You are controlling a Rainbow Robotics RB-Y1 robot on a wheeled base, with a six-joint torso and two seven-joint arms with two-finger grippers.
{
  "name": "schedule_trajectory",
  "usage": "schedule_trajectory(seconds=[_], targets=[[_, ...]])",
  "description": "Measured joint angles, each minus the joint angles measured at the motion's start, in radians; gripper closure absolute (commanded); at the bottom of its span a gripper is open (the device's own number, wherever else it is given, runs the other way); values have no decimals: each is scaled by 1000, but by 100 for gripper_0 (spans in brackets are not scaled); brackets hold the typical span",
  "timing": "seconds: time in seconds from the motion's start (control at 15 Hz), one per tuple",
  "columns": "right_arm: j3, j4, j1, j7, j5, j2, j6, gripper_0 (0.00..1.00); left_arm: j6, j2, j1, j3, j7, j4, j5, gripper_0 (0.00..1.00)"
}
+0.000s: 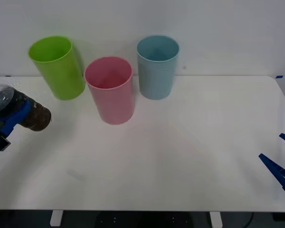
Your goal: Grasp the object on the table and drop it into the matching bin: aluminum can to the light blue bin, PET bottle to the pink bin.
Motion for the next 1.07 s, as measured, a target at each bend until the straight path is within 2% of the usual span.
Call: schedule_trajectory(seconds=[0.2, 0.33, 0.6, 1.07], targets=[[0, 0, 0, 0, 0, 0, 0, 0, 6, 6, -83, 27, 102, -2, -54, 100], [0, 0, 0, 0, 0, 0, 0, 0, 26, 19, -125, 21, 125, -2, -67, 100], [0, 0, 0, 0, 0, 0, 0, 0, 42, 31, -212, 6, 162, -2, -164, 100], [0, 0, 0, 0, 0, 0, 0, 0, 131, 29, -372, -143, 223, 20, -332, 100]])
